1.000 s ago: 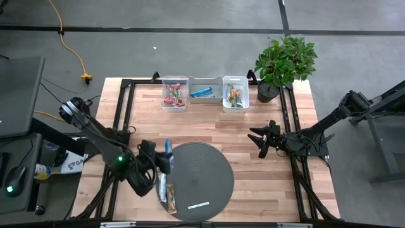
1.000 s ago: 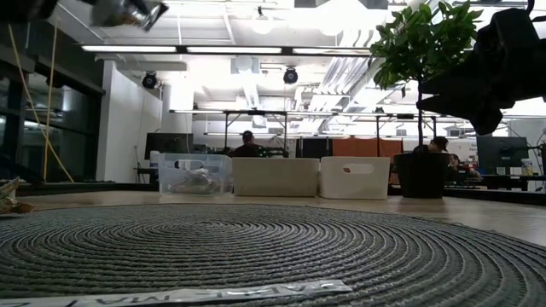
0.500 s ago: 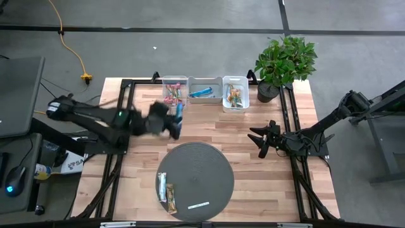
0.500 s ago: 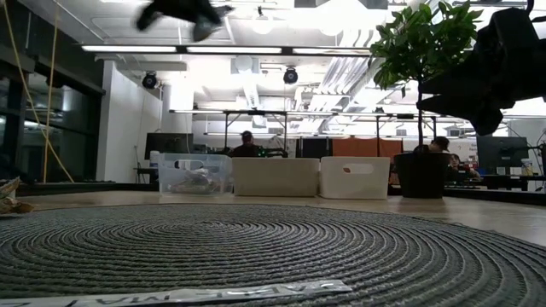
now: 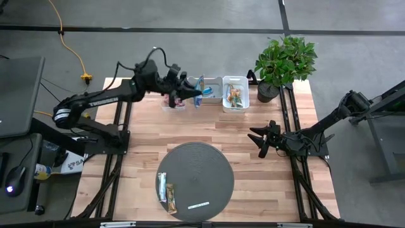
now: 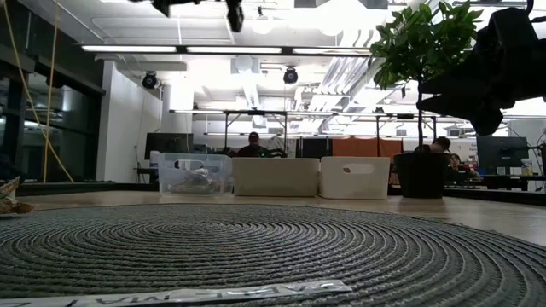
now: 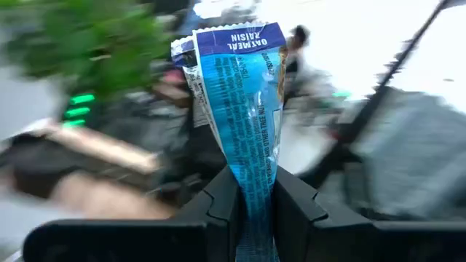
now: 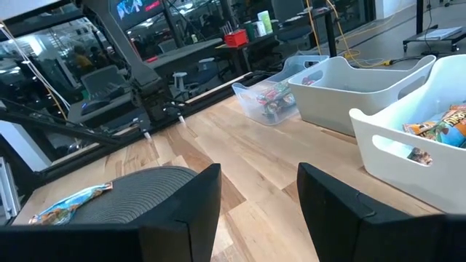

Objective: Pick and place Granola Bars by type
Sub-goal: Put the blue granola bar into the gray bin

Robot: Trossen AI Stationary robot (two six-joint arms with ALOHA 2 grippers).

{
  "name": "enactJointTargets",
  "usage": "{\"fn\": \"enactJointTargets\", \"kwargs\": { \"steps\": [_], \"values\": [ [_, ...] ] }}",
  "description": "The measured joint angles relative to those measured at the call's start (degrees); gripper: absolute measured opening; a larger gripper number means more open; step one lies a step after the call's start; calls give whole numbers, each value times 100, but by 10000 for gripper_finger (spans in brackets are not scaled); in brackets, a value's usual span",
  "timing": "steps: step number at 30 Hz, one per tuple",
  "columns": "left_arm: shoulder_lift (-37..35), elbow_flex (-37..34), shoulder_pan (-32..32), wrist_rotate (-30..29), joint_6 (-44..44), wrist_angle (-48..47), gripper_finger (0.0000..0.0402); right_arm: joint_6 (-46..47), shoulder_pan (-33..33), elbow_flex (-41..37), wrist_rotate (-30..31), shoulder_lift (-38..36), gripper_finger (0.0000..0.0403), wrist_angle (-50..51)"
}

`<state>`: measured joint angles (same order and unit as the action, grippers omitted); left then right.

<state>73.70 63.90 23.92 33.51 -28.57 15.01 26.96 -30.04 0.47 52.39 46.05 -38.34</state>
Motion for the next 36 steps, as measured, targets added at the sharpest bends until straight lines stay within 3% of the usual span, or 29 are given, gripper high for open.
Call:
{"fn": "enactJointTargets", "kwargs": {
  "steps": [3, 7, 15, 25, 30, 36],
  "values": [
    [212, 0, 287, 903, -569, 1036, 57, 0, 0, 0, 64, 1, 165, -1],
    [469, 2, 515, 1389, -1060, 1699, 57, 2, 0, 0, 164, 1, 165, 1],
    [833, 0, 857, 1404, -1136, 1781, 57, 2, 0, 0, 171, 1, 165, 1],
    [1259, 0, 1820, 1512, -1232, 1820, 57, 24, 0, 0, 406, 1, 165, -1],
    [1797, 303, 2142, 1952, -1330, 1470, 57, 27, 0, -1, 531, 1, 165, 0],
    [2553, 1670, 2184, 2469, -652, 31, 57, 155, 0, -2, 531, 1, 165, -1]
  ]
}}
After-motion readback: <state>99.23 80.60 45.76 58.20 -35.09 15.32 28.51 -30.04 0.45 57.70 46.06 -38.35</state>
